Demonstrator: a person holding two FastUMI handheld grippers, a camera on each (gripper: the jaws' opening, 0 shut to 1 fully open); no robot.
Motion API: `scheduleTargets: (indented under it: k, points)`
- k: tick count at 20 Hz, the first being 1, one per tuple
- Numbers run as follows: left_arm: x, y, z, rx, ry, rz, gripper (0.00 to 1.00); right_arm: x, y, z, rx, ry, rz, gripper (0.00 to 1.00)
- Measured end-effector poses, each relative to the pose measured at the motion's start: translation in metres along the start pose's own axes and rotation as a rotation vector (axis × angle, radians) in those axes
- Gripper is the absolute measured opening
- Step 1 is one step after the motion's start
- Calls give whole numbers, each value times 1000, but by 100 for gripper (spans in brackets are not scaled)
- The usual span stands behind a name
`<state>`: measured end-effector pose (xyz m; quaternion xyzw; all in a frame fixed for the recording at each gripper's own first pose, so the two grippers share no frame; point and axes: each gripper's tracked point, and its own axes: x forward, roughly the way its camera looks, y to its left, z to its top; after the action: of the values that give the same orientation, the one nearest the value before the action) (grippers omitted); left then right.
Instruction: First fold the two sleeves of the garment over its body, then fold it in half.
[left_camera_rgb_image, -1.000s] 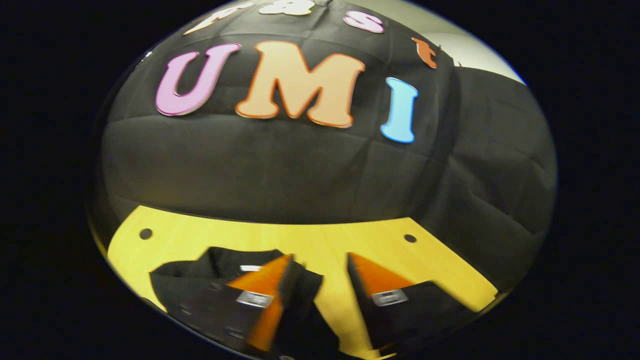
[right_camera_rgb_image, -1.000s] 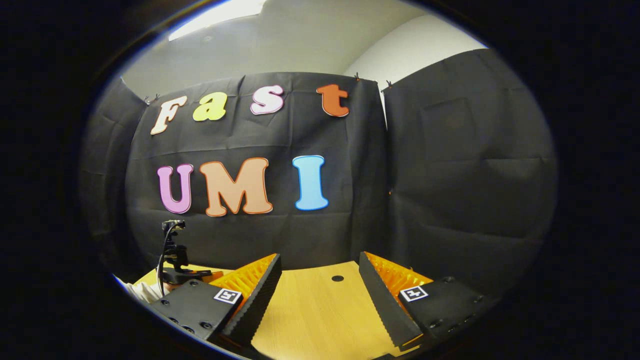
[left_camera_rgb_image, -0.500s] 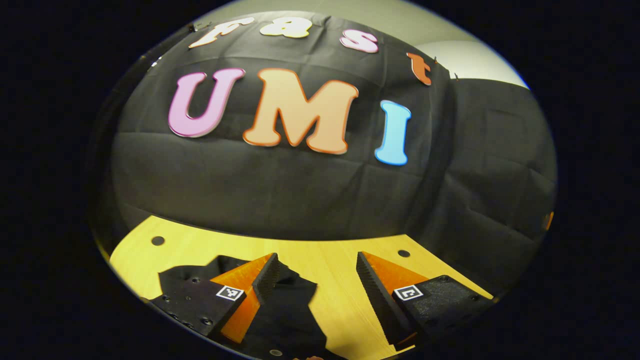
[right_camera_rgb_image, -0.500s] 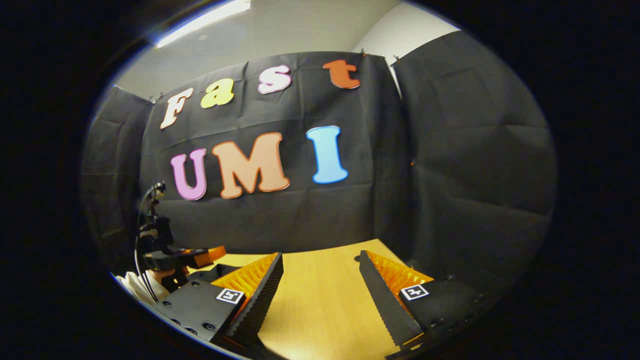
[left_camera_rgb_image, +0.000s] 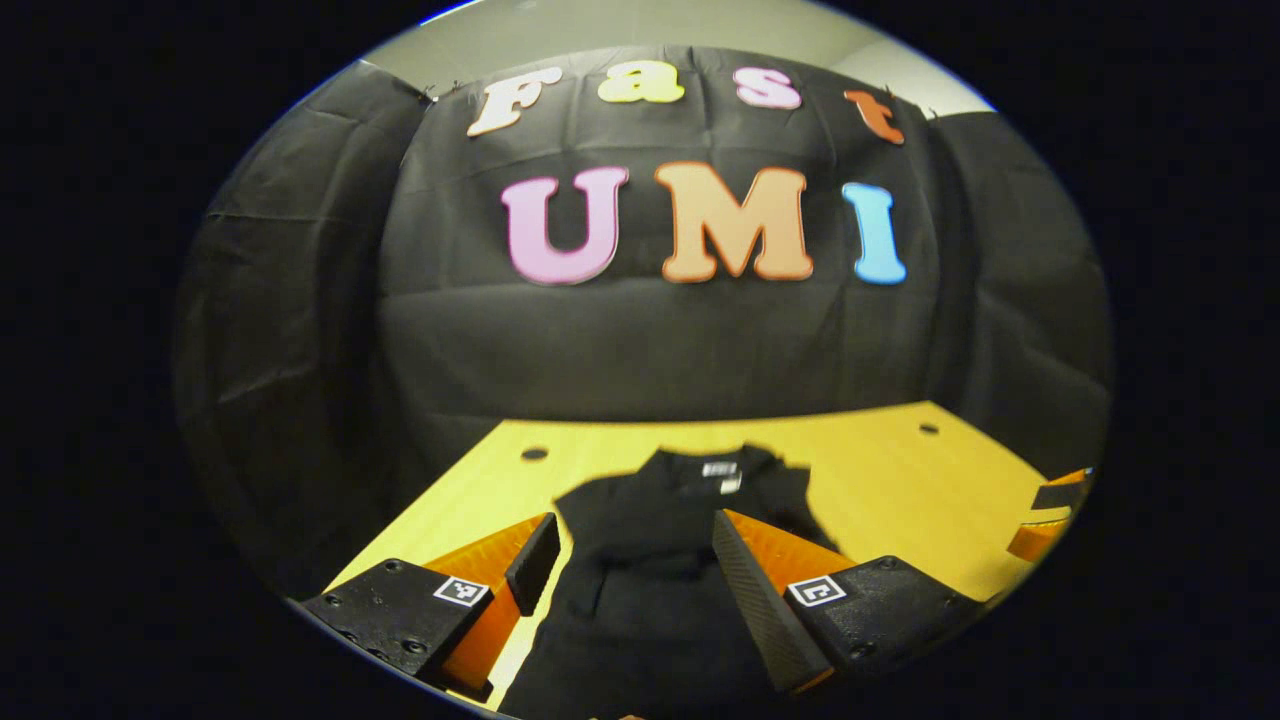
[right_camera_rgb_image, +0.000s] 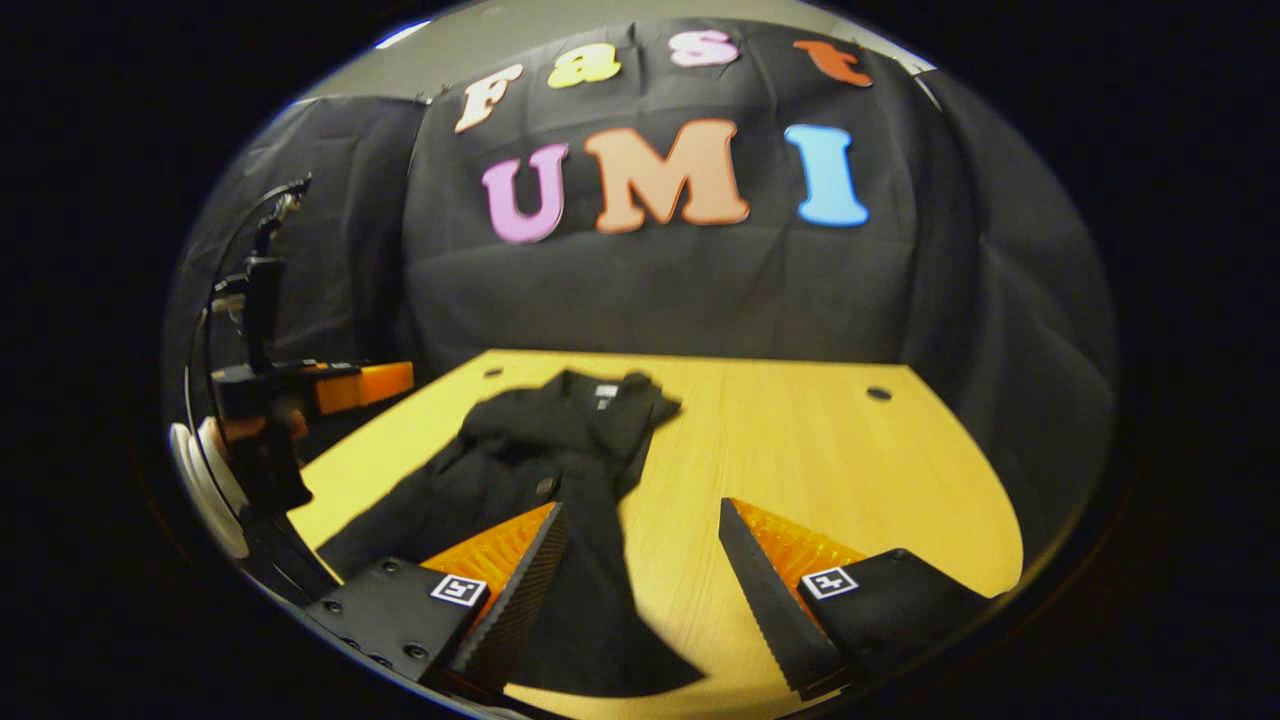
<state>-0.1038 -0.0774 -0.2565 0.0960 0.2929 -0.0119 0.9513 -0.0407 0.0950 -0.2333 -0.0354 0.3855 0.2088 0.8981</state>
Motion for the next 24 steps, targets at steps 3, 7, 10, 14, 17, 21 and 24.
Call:
scheduleTargets:
  k: [3, 7, 10, 14, 17, 21, 24]
  points:
    - [-41, 31, -81, -6, 175, 74, 93, 4, 11, -54, -11, 118, 10, 95]
    - [-83, 44, -168, -44, 403, 117, 93, 7, 13, -88, 10, 203, -21, 99]
    - [-86, 49, -202, -72, 532, 140, 93, 12, 20, -115, -17, 272, -35, 95]
    - [-86, 46, -200, -125, 488, 147, 90, 7, 22, -128, -49, 284, -45, 99]
    - [-86, 43, -201, -154, 495, 142, 91, 8, 25, -127, -32, 264, -31, 94]
    - [-84, 23, -198, -83, 497, 79, 56, 11, 39, -126, -72, 276, 9, 69]
    - [-79, 12, -198, -4, 511, 51, 18, 11, 48, -125, -71, 293, 39, 41]
